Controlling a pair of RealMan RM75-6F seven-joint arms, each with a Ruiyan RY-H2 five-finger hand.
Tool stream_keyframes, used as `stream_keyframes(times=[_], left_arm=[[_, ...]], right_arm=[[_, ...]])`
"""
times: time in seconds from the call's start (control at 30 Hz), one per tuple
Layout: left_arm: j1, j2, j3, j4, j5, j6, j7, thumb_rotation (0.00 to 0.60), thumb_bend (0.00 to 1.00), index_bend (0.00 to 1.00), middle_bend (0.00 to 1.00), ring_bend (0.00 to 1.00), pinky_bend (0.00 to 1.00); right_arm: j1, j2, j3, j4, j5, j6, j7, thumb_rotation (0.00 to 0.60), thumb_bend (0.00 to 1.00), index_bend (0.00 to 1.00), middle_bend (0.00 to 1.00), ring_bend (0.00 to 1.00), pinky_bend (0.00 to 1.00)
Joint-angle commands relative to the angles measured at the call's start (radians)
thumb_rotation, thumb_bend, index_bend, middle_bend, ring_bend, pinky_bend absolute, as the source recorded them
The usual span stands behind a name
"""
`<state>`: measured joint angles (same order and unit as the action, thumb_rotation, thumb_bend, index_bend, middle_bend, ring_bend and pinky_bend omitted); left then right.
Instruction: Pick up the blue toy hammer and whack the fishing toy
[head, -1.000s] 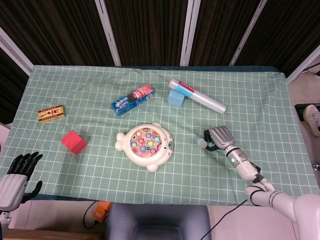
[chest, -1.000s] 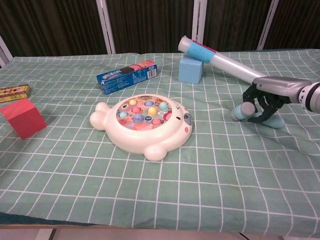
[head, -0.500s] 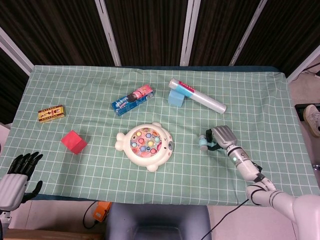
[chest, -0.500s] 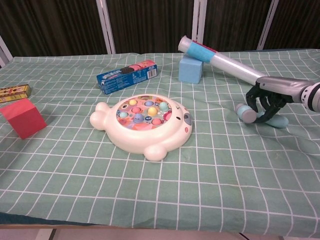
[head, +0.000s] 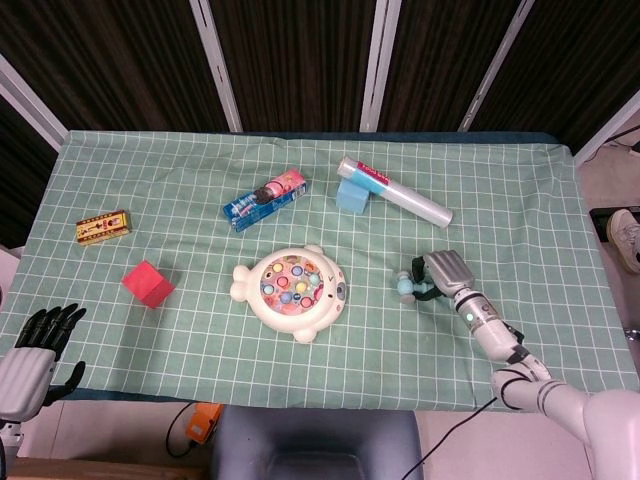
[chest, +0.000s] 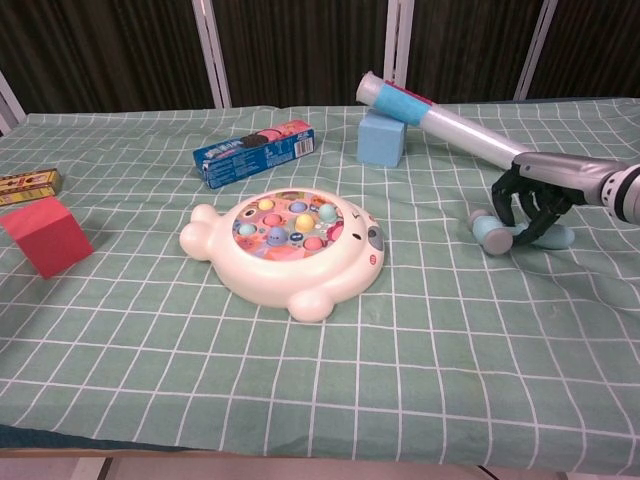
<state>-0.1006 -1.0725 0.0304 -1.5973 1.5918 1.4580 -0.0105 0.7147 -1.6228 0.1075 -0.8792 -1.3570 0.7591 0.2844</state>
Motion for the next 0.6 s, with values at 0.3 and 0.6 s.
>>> stream_keyframes(times=[0.3,0.6], left_arm=[[0.000,0.000,0.000,0.000,0.000,-0.001,0.000,0.600,0.42,0.00,0.06,0.02,0.08],[-0.001,-0.001,0.000,0.000,-0.002,-0.002,0.002,0.600,0.41,0.00,0.06,0.02,0.08]], right_arm=[[-0.003,-0.005,0.005,0.015,0.000,-0.002,0.020,0.600,0.32,0.71,0.64,0.70,0.76],[-0.005,-0.001,0.017,0.021,-0.003,0.008,0.072,0.600,0.30,0.71,0.63,0.70,0.75]])
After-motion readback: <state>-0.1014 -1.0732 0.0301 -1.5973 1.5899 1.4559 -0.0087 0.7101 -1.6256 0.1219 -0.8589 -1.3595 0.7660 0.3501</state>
